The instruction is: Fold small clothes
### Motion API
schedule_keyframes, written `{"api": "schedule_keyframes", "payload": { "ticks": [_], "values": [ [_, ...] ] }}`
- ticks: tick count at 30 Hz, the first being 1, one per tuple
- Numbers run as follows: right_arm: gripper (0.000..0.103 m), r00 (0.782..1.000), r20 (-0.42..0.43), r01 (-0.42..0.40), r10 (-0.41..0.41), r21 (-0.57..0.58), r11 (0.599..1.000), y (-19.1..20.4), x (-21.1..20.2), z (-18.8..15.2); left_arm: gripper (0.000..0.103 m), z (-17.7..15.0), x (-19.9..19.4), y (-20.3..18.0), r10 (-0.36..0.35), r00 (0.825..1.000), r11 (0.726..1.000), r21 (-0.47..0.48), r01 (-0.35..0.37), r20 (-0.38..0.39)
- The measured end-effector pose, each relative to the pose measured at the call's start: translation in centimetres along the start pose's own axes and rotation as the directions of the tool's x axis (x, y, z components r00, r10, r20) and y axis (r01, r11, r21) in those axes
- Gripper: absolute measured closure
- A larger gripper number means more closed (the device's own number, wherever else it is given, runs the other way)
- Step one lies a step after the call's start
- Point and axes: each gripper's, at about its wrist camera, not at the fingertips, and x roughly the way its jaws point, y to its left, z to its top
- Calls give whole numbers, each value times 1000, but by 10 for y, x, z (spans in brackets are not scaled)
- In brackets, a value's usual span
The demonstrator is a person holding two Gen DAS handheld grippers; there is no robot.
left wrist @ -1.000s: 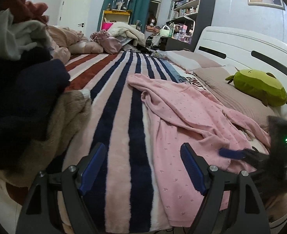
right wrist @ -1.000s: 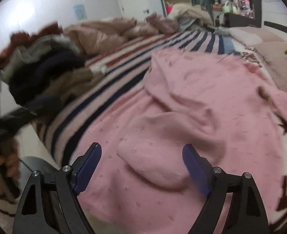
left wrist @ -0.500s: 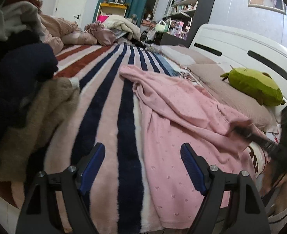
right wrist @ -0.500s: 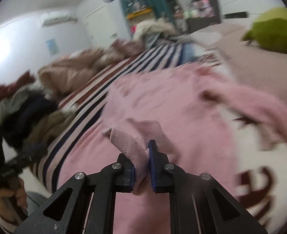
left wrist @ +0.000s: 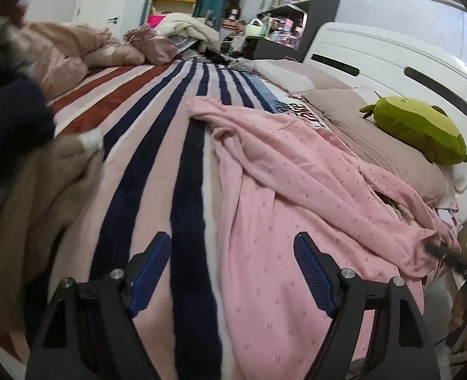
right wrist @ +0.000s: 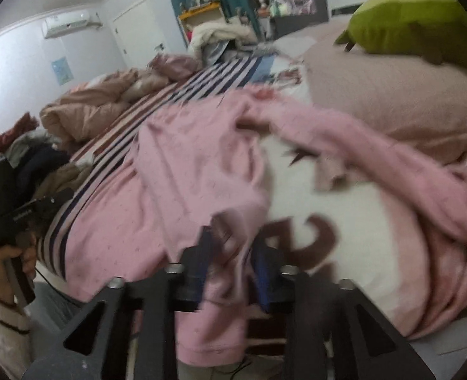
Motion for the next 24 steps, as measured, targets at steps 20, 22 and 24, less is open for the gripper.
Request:
{"api": "schedule_keyframes", "payload": {
  "ticks": [20, 22, 24],
  "values": [
    [102, 986, -123, 85, -108, -184, 979, 13, 50, 19, 99, 1, 65, 5, 131, 987, 990, 62, -125, -97],
    [103, 983, -80, 147, -166, -203, 968, 12, 42, 19, 100, 0, 60, 3, 153, 984, 986, 74, -147, -90],
    [103, 977, -51, 192, -205, -190, 963, 5, 33, 23, 101, -2, 57, 5, 165, 982, 985, 73, -158, -97]
  ]
}}
